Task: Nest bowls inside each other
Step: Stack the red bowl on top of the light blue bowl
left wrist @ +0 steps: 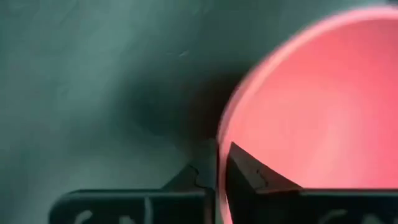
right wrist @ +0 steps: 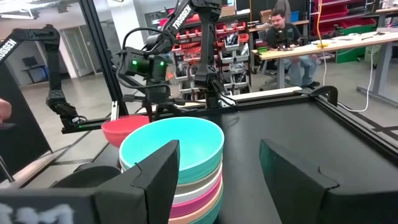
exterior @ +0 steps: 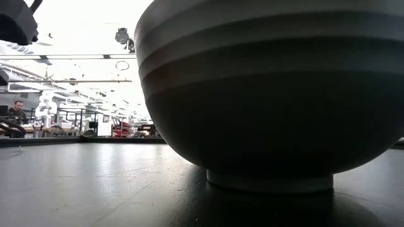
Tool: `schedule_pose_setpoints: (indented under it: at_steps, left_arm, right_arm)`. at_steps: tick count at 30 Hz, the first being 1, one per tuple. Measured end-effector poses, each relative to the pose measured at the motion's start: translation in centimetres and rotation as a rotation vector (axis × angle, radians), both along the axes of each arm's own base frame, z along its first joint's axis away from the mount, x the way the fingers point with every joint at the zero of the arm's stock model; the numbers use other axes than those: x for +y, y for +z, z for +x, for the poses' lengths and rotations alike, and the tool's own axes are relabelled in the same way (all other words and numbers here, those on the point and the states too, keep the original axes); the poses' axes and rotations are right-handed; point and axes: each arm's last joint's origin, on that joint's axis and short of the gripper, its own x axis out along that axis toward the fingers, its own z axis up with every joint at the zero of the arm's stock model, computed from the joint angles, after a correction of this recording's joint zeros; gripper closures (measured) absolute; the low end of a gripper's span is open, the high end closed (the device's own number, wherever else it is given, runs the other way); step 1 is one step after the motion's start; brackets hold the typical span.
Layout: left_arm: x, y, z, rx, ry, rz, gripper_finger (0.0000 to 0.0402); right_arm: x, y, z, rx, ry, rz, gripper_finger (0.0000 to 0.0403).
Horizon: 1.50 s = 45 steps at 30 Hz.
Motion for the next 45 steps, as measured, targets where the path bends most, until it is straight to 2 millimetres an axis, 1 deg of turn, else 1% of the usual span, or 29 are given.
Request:
schedule_pose_setpoints:
  at_steps: [6,12,14,17,19,21,28,30,34,37,41,45]
  left_arm:
    - [-0.3,0.3,1.7,-0.130,-0.008,-0.050,0.0394]
    - [0.5,1.9,3.0,-0.290,0.005,-0.031,0.0395]
    - [0.9,2.9,3.6,-0.333,0.005,-0.022,0.0396]
    - [1.8,4.9,5.2,-0.415,0.009,0.002,0.0395]
    - [2.5,6.7,6.3,-0.470,-0.002,0.026,0.0397]
    - [3.6,8.6,7.1,-0.491,0.000,0.067,0.0397]
    - [8.0,15.2,9.7,-0.442,0.013,0.249,0.0397]
    - [8.8,16.6,10.8,-0.442,-0.004,0.267,0.0397]
    - [10.0,18.6,13.6,-0.416,-0.044,0.290,0.0397]
    - [11.0,19.1,16.1,-0.374,-0.049,0.302,0.0397]
    - [12.1,18.8,19.5,-0.301,-0.092,0.303,0.0397]
    - [13.1,19.1,21.5,-0.205,-0.110,0.313,0.0397]
  right_arm:
    - [0.1,-0.1,0.0,0.007,0.022,0.002,0.0190]
    - [0.1,-0.2,0.0,0.020,0.023,0.004,0.0190]
    - [0.1,-0.2,0.0,0.020,0.023,0.004,0.0190]
    - [0.1,-0.2,0.0,0.020,0.023,0.004,0.0190]
    - [0.1,-0.2,0.0,0.020,0.023,0.003,0.0190]
    - [0.1,-0.2,0.0,0.020,0.023,0.000,0.0190]
    - [0.1,-0.2,0.0,0.019,0.023,-0.011,0.0190]
    - [0.1,-0.2,0.0,0.020,0.023,-0.008,0.0190]
    - [0.1,-0.2,0.0,0.024,0.022,-0.006,0.0190]
    - [0.1,-0.3,0.0,0.025,0.023,-0.008,0.0190]
    - [0.1,-0.5,0.0,0.046,0.022,0.000,0.0190]
    - [0.1,-0.7,-0.1,0.068,0.022,0.009,0.0190]
